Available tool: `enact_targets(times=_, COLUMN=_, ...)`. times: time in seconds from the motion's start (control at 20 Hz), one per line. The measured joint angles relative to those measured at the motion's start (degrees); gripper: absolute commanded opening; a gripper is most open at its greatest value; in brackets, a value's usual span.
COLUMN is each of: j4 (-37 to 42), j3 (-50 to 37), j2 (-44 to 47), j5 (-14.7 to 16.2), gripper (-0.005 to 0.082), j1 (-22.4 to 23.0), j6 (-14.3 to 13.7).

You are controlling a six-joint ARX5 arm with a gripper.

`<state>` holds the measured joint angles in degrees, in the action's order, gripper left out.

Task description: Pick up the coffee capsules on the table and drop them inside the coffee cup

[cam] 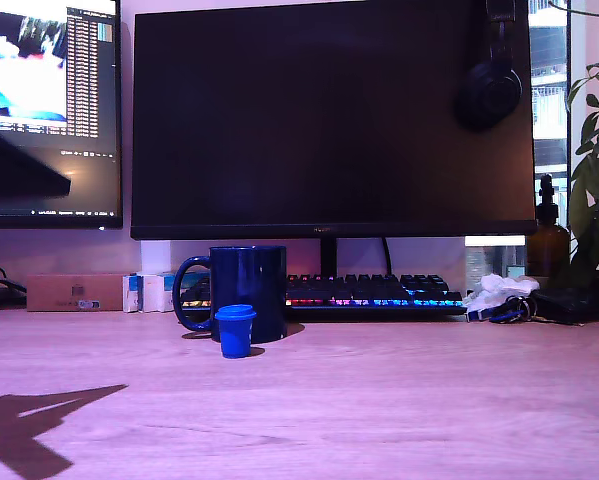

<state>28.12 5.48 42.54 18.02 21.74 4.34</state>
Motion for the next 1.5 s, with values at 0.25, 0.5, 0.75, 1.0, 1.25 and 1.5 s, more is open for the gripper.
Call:
enact_targets(times=0.25, j4=0.22, j3=-0.61, j2=2.05, j5=-0.07, gripper=-0.0019, j1=0.00, j6=-0.87)
enact_targets(times=0.5, j4=0.22, j3=-0.61, j2=5.73, j5=0.09, gripper=0.0021, j1=0.00, j6=-0.87)
enact_targets(times=0.75, j4=4.87, j3=-0.70, j2=10.97, j5=1.01, gripper=0.0481, j1=0.00, j6=-1.95)
enact_targets(times=1.0, j4=12.68, j3=-0.85, j2=18.91, j5=0.98, gripper=0.0487, j1=0.00, j6=-3.98)
enact_targets(times=1.25, j4=19.87, j3=-0.92, j2=26.97, j5=1.03, gripper=0.0510, j1=0.00, j6=-7.37)
enact_targets(times=1.5, j4=27.54, j3=-1.01, j2=34.69, j5=1.05, gripper=0.0510, j1=0.00, j6=-7.61)
